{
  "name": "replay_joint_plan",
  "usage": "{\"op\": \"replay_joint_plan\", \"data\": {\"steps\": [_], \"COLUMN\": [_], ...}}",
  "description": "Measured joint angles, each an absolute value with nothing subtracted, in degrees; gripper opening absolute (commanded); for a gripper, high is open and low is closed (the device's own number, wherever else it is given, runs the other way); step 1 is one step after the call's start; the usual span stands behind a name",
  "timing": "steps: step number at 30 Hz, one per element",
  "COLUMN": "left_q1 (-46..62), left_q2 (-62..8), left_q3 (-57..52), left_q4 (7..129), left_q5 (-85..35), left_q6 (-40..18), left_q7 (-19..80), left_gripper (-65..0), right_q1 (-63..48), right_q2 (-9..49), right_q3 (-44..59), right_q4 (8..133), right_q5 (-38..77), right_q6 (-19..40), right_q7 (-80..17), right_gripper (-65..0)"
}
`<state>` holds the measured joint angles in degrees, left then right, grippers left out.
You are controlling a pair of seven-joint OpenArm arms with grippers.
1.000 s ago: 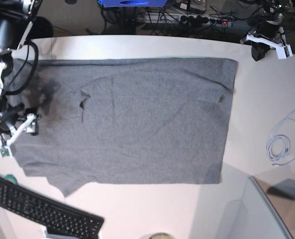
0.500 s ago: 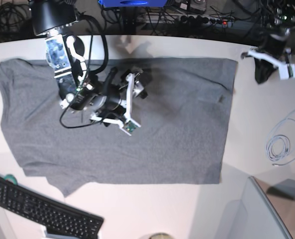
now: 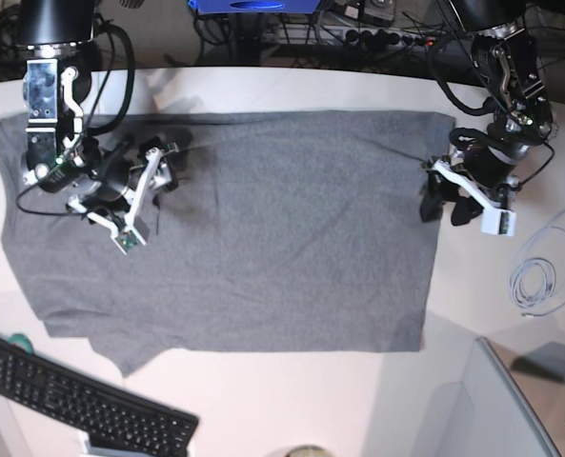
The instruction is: Layout the t-shirt on the table in an organized manner, then fold the t-shirt properly
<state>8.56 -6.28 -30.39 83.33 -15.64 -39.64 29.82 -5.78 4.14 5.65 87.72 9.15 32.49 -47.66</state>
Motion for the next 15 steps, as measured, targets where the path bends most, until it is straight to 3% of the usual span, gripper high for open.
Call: {"op": "replay_joint_plan", "data": {"steps": [11,15], "left_q1": [6.74,5.76], "left_q2": [-7.84,-8.21], "left_q3": [-27.07,-27.33], "left_q4": [73.78,71.85], "left_q5": [-15.44,-15.44], "left_q6": [-39.48,-39.48], "left_q7": [29.74,29.54], "left_gripper": [-64.3,-65.0], "right_q1": [-6.09,-6.24], "right_q2": [3.92,3.95], "right_q3": [8.80,8.80], "right_q4": [87.72,87.72], "right_q5": [9.43,9.41], "right_q6": [32.51,32.51], "right_q7": [-47.22,-47.22], "right_gripper": [-24.0,-24.0]}}
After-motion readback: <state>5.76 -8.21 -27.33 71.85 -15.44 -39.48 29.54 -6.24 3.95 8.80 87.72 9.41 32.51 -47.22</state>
